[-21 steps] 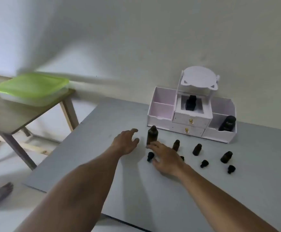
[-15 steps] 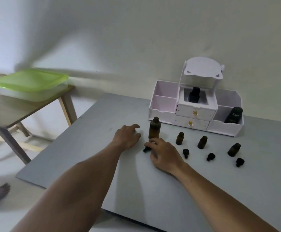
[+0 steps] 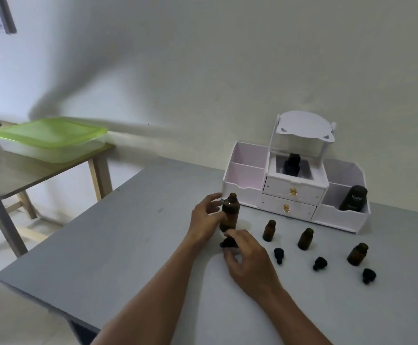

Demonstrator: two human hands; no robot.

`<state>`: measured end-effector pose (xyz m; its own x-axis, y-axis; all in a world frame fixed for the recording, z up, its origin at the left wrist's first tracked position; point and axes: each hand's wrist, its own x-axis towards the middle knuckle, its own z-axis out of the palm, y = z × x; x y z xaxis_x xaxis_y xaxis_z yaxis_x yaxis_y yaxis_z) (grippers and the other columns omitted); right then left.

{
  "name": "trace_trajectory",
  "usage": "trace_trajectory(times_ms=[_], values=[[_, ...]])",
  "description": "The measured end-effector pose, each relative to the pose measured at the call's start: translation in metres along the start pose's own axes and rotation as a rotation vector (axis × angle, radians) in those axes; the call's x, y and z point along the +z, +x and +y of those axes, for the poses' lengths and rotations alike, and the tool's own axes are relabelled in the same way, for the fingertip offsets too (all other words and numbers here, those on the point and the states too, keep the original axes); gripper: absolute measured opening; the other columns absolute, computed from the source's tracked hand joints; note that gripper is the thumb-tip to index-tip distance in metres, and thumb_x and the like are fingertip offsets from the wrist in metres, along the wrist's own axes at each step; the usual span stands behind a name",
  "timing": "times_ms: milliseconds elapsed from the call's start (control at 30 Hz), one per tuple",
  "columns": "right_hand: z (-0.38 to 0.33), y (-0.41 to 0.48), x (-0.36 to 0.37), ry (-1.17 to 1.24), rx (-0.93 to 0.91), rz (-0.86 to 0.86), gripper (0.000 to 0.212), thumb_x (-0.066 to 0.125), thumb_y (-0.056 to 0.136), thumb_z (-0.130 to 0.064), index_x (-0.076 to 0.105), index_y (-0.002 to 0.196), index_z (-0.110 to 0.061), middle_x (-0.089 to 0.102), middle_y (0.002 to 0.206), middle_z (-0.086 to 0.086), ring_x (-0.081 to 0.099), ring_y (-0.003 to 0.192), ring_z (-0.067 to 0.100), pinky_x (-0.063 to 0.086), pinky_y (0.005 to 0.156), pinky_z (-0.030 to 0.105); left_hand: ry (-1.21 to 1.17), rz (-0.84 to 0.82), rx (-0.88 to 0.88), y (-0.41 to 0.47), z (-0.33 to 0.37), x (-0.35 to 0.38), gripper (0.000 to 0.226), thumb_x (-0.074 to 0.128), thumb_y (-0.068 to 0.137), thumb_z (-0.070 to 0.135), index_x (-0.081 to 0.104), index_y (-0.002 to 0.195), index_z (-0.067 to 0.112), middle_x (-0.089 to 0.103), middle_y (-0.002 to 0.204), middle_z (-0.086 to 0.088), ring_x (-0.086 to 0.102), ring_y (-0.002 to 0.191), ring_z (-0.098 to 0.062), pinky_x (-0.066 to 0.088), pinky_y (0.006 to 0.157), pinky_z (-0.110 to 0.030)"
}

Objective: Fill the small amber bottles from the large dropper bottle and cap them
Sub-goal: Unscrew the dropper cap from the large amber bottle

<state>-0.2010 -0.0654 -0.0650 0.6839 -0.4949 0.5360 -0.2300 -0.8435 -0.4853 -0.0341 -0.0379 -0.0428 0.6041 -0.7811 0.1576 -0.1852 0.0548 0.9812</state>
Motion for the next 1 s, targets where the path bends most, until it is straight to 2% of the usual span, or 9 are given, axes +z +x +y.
trace_trajectory(times_ms=[100,200,433,600,667,733,900,1000], values=[[0.001,0.002,0.000,0.044,-0.024,0.072,0.034,0.058,0.094,-0.022,0.062,0.127,-0.018,0.061,0.119,-0.006,0.059,0.106,0.004,0.051,0.092,0.016,-0.043,-0.033,0.033,0.005,-0.005,-0.003,0.065,0.063,0.065,0.009,0.064,0.128,0.025,0.074,0.116,-0.002,0.069,0.110,-0.017,0.059,0.084,-0.025],[0.001,0.004,-0.005,0.114,-0.001,0.200,0.024,0.064,0.093,-0.016,0.066,0.117,-0.018,0.062,0.112,-0.008,0.058,0.105,-0.001,0.049,0.089,0.012,-0.062,-0.096,0.064,0.011,-0.008,-0.004,0.065,0.068,0.062,0.007,0.067,0.126,0.021,0.076,0.111,-0.006,0.073,0.102,-0.018,0.061,0.084,-0.031],[-0.001,0.025,-0.030,0.244,0.045,0.520,0.018,0.068,0.090,-0.016,0.069,0.109,-0.016,0.069,0.101,-0.007,0.066,0.089,0.002,0.051,0.077,0.012,-0.012,-0.162,0.060,0.021,-0.012,-0.008,0.051,0.078,0.059,0.011,0.076,0.109,0.022,0.078,0.102,-0.005,0.074,0.095,-0.024,0.058,0.084,-0.033],[-0.014,0.065,-0.060,0.544,0.164,0.715,0.013,0.068,0.092,-0.015,0.071,0.104,-0.018,0.073,0.093,-0.010,0.071,0.089,0.001,0.055,0.080,0.016,-0.003,-0.181,0.065,0.020,-0.012,-0.012,0.054,0.079,0.059,0.012,0.076,0.112,0.022,0.078,0.102,-0.003,0.074,0.095,-0.022,0.058,0.085,-0.032],[-0.017,0.079,-0.071,0.678,0.202,0.782,0.012,0.069,0.092,-0.017,0.073,0.099,-0.027,0.075,0.087,-0.011,0.073,0.087,0.008,0.058,0.082,0.027,0.000,-0.183,0.074,0.020,-0.012,-0.012,0.054,0.080,0.059,0.012,0.075,0.113,0.020,0.078,0.102,-0.003,0.074,0.095,-0.022,0.057,0.083,-0.030],[-0.019,0.089,-0.078,0.791,0.227,0.802,0.012,0.069,0.092,-0.017,0.073,0.097,-0.027,0.076,0.084,-0.011,0.073,0.085,0.013,0.060,0.082,0.034,0.003,-0.176,0.077,0.021,-0.013,-0.012,0.054,0.080,0.059,0.012,0.076,0.112,0.021,0.078,0.101,-0.003,0.075,0.094,-0.022,0.056,0.082,-0.029],[-0.021,0.100,-0.073,0.859,0.255,0.756,0.013,0.067,0.093,-0.013,0.072,0.104,-0.009,0.076,0.079,-0.010,0.073,0.078,0.013,0.060,0.074,0.025,0.003,-0.167,0.086,0.021,-0.015,-0.012,0.054,0.080,0.058,0.011,0.076,0.111,0.023,0.079,0.101,-0.004,0.075,0.094,-0.023,0.058,0.086,-0.033],[-0.019,0.103,-0.066,0.836,0.261,0.711,0.011,0.068,0.093,-0.013,0.072,0.103,-0.012,0.076,0.081,-0.007,0.073,0.079,0.015,0.059,0.074,0.024,-0.006,-0.166,0.091,0.022,-0.015,-0.012,0.053,0.080,0.058,0.009,0.077,0.110,0.022,0.079,0.101,-0.005,0.075,0.092,-0.023,0.059,0.085,-0.032]])
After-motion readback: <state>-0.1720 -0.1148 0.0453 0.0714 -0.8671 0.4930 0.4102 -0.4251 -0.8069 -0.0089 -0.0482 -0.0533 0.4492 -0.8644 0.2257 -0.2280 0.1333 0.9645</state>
